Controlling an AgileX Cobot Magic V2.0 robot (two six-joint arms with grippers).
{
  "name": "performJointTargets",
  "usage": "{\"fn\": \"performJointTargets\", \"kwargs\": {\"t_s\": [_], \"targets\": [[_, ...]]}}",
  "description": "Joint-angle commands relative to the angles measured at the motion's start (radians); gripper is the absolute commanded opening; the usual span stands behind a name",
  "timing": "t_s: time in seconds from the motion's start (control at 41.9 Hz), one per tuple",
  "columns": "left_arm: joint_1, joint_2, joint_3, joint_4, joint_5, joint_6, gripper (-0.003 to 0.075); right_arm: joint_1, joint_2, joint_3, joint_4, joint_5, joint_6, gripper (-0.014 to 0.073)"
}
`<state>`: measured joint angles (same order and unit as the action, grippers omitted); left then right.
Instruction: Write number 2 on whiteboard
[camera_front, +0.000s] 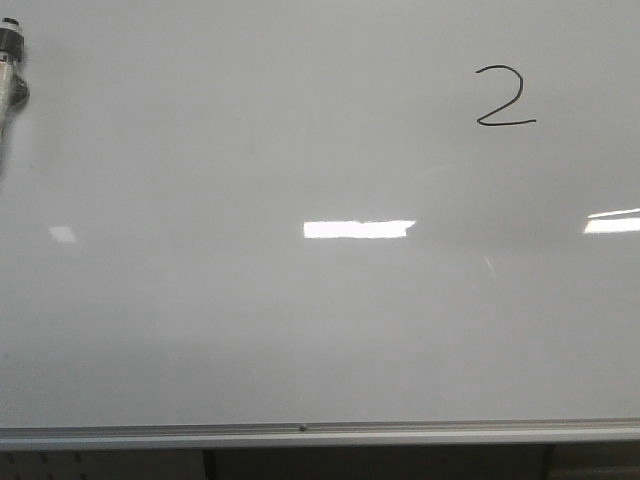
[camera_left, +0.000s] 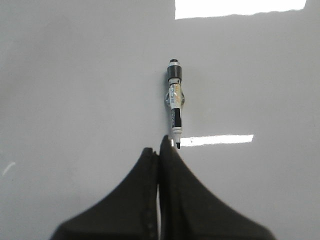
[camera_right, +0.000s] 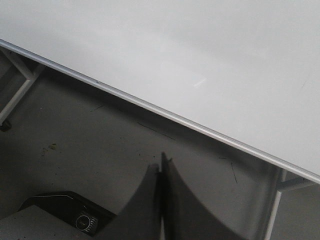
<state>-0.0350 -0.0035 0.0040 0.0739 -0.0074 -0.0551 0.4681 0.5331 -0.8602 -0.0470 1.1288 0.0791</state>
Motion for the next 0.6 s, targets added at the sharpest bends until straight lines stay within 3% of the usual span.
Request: {"fn": "performJointTargets", "kwargs": {"t_s": [0.0, 0.191, 0.573], "targets": [[-0.001, -0.018, 0.024, -0.007, -0.070, -0.001, -0.0019, -0.008, 0.005, -0.025, -0.012, -0.067, -0.007, -0.0069], [0.003, -0.019, 0.024, -0.139, -0.072, 0.135, -0.0019, -0.008, 0.005, -0.025, -0.012, -0.067, -0.007, -0.0069], [0.003, -0.019, 0.024, -0.137, -0.076, 0.131, -0.0019, -0.008, 0.005, -0.025, -0.012, -0.066, -0.007, -0.0069]]}}
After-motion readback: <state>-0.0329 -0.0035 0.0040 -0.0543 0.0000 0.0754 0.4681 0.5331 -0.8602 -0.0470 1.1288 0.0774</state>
